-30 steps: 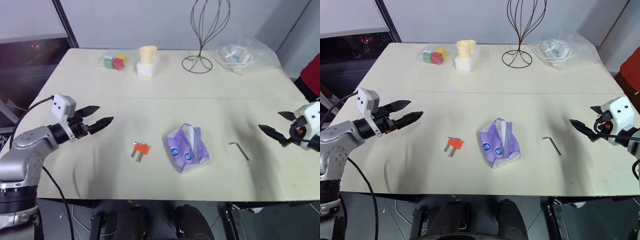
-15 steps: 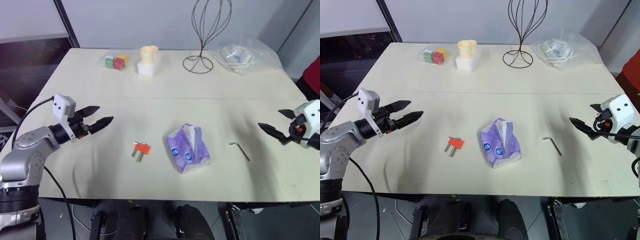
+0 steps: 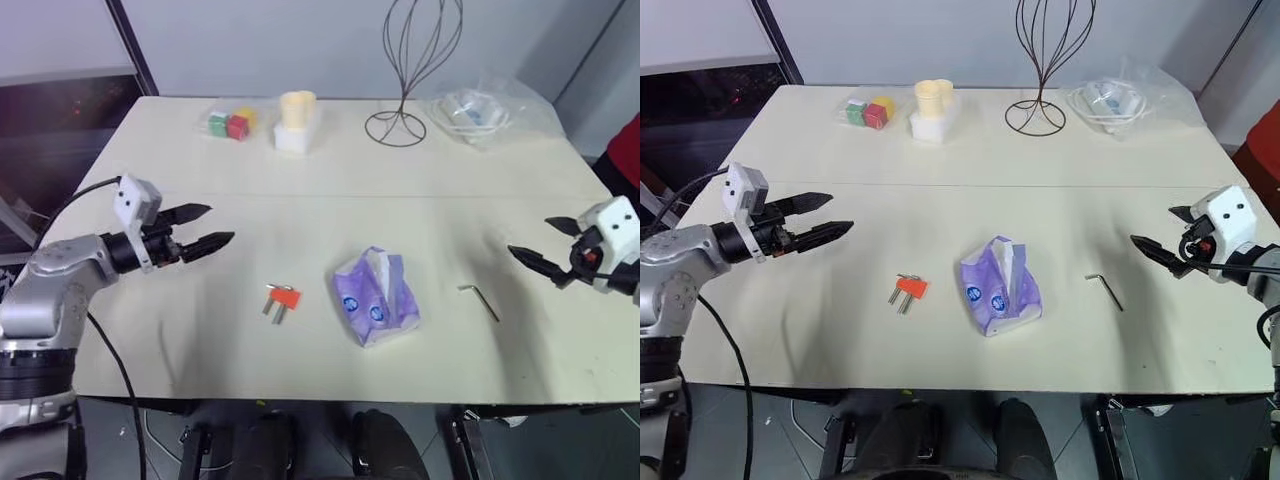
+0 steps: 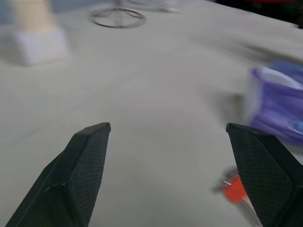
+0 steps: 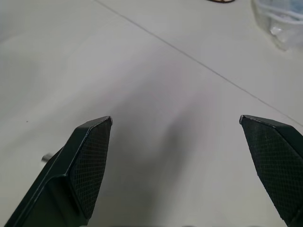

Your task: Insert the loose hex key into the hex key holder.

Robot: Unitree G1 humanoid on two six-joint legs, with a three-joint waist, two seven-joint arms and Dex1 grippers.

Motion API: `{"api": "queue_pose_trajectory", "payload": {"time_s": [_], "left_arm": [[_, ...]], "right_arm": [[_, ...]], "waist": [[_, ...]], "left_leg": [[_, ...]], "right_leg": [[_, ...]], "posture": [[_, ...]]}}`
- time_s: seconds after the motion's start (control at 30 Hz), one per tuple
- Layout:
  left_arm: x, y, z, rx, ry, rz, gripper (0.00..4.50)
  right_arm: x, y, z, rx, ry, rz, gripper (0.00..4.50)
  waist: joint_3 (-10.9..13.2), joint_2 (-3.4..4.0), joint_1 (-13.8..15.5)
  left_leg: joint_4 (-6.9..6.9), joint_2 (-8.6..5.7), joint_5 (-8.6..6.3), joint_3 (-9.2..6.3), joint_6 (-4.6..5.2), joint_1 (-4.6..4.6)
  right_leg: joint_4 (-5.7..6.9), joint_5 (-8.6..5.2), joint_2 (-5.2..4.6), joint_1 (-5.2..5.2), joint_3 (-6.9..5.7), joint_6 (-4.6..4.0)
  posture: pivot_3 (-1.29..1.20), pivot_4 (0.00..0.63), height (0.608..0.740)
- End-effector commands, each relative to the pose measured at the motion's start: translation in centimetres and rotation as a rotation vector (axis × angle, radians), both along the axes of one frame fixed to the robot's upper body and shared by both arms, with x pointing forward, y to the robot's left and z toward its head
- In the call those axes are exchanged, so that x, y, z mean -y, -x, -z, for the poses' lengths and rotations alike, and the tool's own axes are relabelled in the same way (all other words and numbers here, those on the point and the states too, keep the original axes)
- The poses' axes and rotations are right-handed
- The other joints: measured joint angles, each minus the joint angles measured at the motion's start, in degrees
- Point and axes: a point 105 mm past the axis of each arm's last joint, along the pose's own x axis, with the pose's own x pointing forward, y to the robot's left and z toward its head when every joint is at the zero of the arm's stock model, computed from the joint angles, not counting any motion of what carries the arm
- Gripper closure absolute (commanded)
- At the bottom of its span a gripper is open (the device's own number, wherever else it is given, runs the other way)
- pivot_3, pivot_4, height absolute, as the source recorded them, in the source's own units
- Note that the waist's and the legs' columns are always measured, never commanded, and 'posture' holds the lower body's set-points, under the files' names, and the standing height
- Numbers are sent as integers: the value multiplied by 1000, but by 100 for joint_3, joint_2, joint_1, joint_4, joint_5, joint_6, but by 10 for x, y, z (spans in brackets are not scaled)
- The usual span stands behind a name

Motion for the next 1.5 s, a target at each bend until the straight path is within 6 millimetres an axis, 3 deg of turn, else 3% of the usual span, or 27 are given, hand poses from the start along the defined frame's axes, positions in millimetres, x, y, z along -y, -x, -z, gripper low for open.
{"api": "queue_pose_trajectory", "payload": {"time_s": [0.03, 0.13, 0.33, 0.57, 0.8, 1.03, 1.13, 1.37, 1.5], "left_arm": [[9, 19, -1, -18, -103, 161, 410], [6, 25, 9, -50, -186, 218, 410], [10, 21, 6, -38, -194, 247, 410], [18, 19, 2, -36, -155, 260, 410], [19, 19, 6, -32, -135, 228, 410], [23, 19, 9, -29, -115, 206, 410], [24, 20, 10, -30, -110, 202, 348], [25, 21, 10, -31, -99, 192, 348], [26, 20, 10, -28, -93, 187, 348]], "right_arm": [[-6, 2, -19, 43, 135, -77, 0], [-16, 8, -22, 30, 235, -180, 0], [-89, 52, -1, -112, 309, -588, 0], [-136, 77, 30, -122, 336, -783, 0], [-166, 73, 44, -61, 288, -831, 0], [-177, 62, 56, -51, 257, -835, 0], [-183, 62, 66, -61, 266, -858, 870], [-190, 68, 77, -74, 313, -900, 4449], [-190, 65, 76, -55, 333, -883, 4449]], "waist": [[1, 3, -10], [3, 18, -14], [3, 17, 26], [4, 14, 31], [4, 14, 23], [4, 14, 34], [3, 13, 28], [3, 13, 25], [3, 13, 27]], "left_leg": [[0, 0, 0, 0, 0, 0], [-1, 0, 0, 2, 1, 4], [0, 3, -3, 1, 6, 2], [10, 2, -4, 0, 9, 3], [11, 2, -4, 0, 9, 4], [11, 0, -4, -1, 8, 4], [11, 0, -4, -1, 8, 4], [11, 0, -4, -1, 8, 5], [11, 0, -4, -1, 8, 5]], "right_leg": [[0, 0, 0, 0, 0, 0], [1, 0, 2, 1, 0, -1], [1, -1, 11, 1, -1, 1], [1, -1, 12, 9, -1, 2], [2, -1, 15, 9, -1, 2], [3, -1, 14, 9, -1, 2], [3, -1, 14, 9, -1, 2], [4, -1, 14, 8, -1, 2], [4, -1, 15, 9, -1, 2]], "posture": [[0, 150, 740], [0, 150, 740], [0, 150, 740], [0, 150, 740], [0, 150, 740], [0, 150, 740], [0, 150, 740], [0, 150, 740], [0, 150, 740]]}}
